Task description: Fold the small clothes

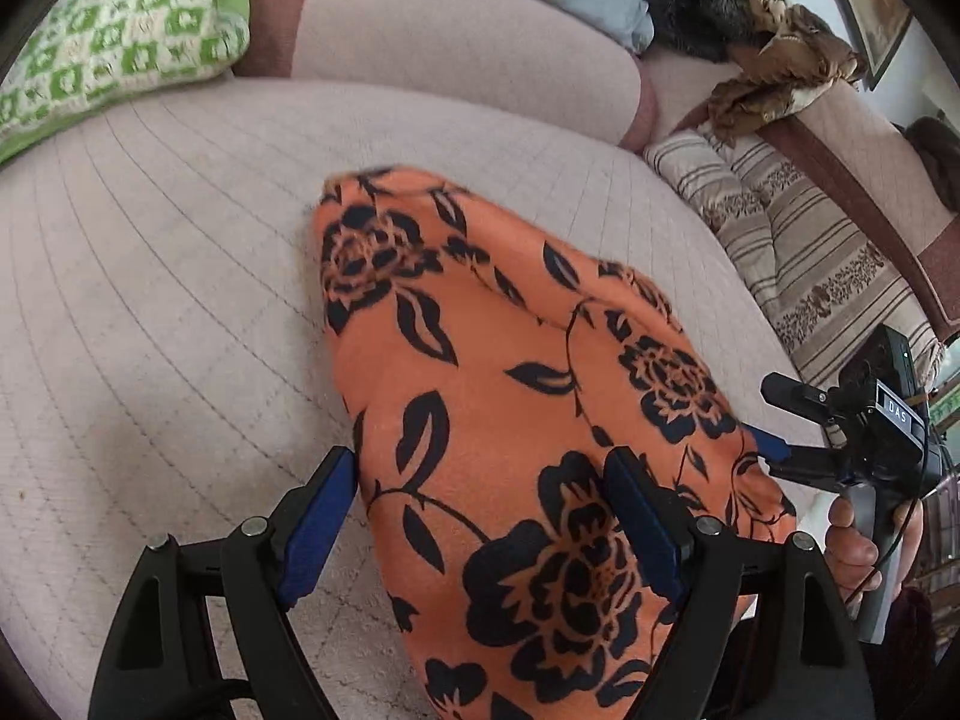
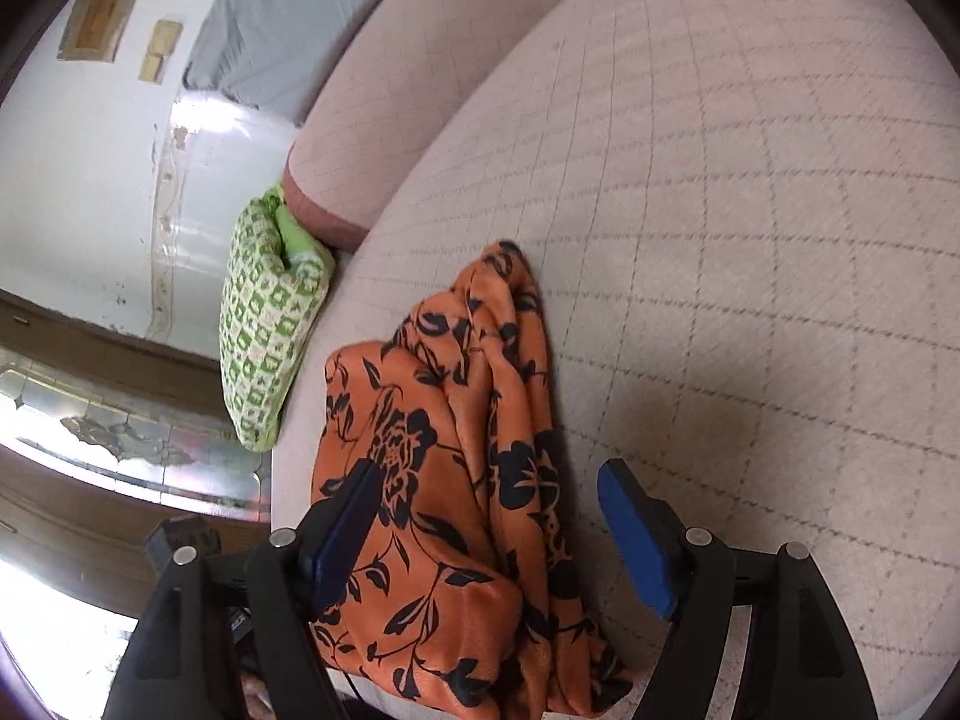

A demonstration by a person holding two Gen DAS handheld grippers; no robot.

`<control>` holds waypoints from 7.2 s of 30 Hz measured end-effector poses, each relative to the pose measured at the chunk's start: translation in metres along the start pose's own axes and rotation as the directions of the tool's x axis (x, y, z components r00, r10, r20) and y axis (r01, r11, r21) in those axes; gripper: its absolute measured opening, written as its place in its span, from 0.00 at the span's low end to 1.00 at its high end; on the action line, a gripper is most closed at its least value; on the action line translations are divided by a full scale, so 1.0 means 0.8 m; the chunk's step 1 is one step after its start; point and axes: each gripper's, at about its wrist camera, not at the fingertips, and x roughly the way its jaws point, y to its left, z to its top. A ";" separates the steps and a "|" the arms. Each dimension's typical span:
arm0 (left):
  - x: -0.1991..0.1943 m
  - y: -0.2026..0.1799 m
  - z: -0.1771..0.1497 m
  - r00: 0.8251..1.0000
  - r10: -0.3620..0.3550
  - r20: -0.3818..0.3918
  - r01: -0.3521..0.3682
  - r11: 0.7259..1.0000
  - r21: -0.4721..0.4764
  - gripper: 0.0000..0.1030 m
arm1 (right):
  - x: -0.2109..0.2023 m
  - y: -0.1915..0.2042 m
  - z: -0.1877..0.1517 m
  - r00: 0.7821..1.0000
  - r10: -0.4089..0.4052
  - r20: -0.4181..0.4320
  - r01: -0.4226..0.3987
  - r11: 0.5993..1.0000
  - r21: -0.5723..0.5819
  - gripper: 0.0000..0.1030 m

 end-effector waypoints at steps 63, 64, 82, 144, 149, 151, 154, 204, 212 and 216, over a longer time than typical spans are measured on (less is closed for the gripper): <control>-0.146 0.064 -0.048 0.947 0.235 0.219 -0.226 0.972 -0.063 0.47 | 0.112 0.174 -0.084 1.000 0.002 -0.022 -0.013 0.874 -0.486 0.47; -0.148 0.066 -0.049 0.946 0.237 0.219 -0.228 0.971 -0.067 0.47 | 0.112 0.173 -0.084 1.000 0.004 -0.025 -0.016 0.873 -0.488 0.47; -0.150 0.083 -0.058 0.945 0.262 0.194 -0.246 0.964 -0.103 0.47 | 0.120 0.176 -0.079 0.998 -0.018 -0.063 -0.017 0.862 -0.507 0.47; -0.120 0.100 -0.043 0.953 0.302 0.039 -0.289 0.938 -0.192 0.50 | 0.155 0.180 -0.072 0.985 -0.132 -0.115 0.059 0.869 -0.491 0.49; -0.116 0.105 -0.042 0.952 0.304 0.031 -0.292 0.935 -0.201 0.53 | 0.160 0.180 -0.072 0.983 -0.140 -0.120 0.065 0.870 -0.488 0.50; -0.115 0.105 -0.042 0.950 0.310 0.029 -0.298 0.934 -0.198 0.53 | 0.162 0.180 -0.072 0.982 -0.143 -0.121 0.066 0.870 -0.488 0.51; -0.112 0.104 -0.041 0.948 0.317 0.028 -0.306 0.932 -0.195 0.55 | 0.164 0.179 -0.071 0.981 -0.145 -0.126 0.067 0.873 -0.482 0.51; -0.149 0.037 -0.093 0.764 0.623 0.166 -0.602 0.781 -0.165 0.77 | 0.087 0.171 -0.147 0.985 -0.170 0.028 0.148 0.748 -0.647 0.50; -0.154 0.047 -0.078 0.778 0.599 0.187 -0.572 0.800 -0.183 0.77 | 0.086 0.172 -0.133 0.990 -0.143 0.018 0.122 0.770 -0.627 0.50; -0.167 0.058 -0.061 0.789 0.569 0.234 -0.523 0.820 -0.232 0.77 | 0.065 0.182 -0.116 0.997 -0.033 0.069 0.068 0.797 -0.600 0.50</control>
